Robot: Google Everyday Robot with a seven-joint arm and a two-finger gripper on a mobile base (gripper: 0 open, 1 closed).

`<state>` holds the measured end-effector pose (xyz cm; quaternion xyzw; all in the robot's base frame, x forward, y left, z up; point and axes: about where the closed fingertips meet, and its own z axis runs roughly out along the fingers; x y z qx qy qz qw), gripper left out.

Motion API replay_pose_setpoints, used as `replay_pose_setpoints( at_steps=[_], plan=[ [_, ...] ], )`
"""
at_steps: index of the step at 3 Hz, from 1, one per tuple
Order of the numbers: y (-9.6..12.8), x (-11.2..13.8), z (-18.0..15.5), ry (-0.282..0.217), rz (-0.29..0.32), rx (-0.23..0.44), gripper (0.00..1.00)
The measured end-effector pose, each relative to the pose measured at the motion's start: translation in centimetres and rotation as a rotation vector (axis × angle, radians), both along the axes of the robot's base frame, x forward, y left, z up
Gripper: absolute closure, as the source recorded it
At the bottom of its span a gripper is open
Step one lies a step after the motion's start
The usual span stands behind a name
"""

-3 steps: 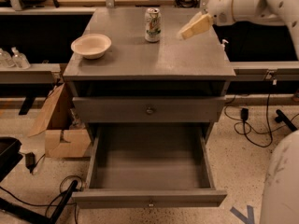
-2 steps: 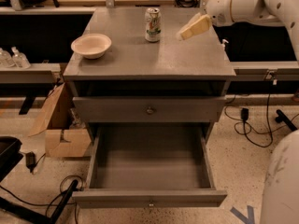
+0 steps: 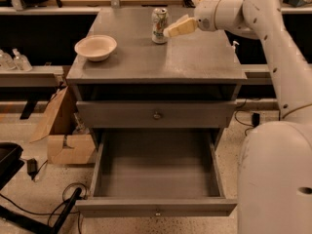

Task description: Place 7up can into middle drawer

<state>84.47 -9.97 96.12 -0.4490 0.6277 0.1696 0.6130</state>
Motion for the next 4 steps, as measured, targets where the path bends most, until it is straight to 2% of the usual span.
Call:
replay_pose_setpoints(
  at_steps=[1,2,4],
  plan=[
    [2.7,4.4,-0.6,-0.022,-0.039,0.094,0.00],
    [4.2,7.1,-1.1,-0.019,-0.083,0.136,0.00],
    [5.2,9.6,-3.6,0.065,-0.139,0.208,0.00]
  ],
)
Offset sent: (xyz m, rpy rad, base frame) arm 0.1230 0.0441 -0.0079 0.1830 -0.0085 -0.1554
